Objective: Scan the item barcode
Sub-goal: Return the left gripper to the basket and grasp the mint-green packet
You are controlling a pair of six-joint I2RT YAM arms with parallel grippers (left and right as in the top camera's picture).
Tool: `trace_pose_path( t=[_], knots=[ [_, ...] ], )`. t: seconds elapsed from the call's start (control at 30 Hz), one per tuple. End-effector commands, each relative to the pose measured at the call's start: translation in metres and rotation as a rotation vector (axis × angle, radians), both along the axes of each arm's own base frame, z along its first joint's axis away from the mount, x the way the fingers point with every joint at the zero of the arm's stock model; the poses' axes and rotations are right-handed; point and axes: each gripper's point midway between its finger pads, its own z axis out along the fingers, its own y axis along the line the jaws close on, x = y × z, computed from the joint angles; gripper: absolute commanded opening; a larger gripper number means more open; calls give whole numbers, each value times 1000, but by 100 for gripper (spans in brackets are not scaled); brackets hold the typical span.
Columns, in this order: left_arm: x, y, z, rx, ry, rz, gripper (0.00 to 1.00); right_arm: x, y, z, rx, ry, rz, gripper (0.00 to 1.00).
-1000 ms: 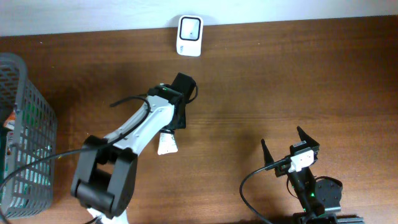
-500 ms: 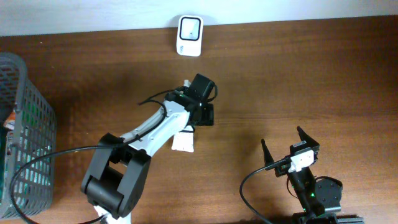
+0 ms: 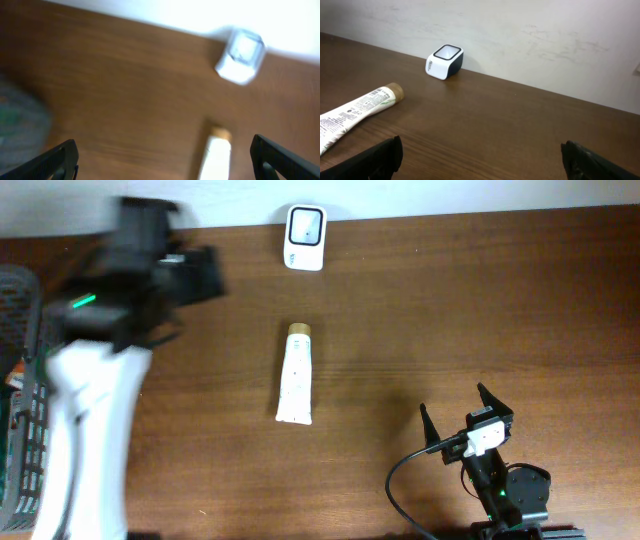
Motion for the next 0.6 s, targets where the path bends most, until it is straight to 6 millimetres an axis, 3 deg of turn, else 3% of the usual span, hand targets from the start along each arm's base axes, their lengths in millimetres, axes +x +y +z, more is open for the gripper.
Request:
trace_pose_path(
  t=[0.0, 0.07, 0.13, 0.23, 0.27, 0.37, 0.57],
  knots=[
    [-28, 107, 20, 22, -39, 279, 97, -1, 2, -1, 4, -2, 8, 98],
    [-50, 169, 22, 9, -44, 470, 96, -1, 2, -1, 4, -2, 8, 98],
    [-73, 215, 19, 8, -37, 605, 96, -1, 2, -1, 4, -2, 8, 98],
    [-98, 251, 12, 7, -18, 720, 94, -1, 2, -1, 4, -2, 8, 98],
    [-116, 273, 1, 4, 11, 791, 94, -1, 2, -1, 4, -2, 8, 98],
    [-132, 288, -27, -7, 89, 824, 94, -1, 2, -1, 4, -2, 8, 98],
    [-155, 299, -139, -104, 282, 746, 91, -1, 2, -1, 4, -2, 8, 98]
  ],
)
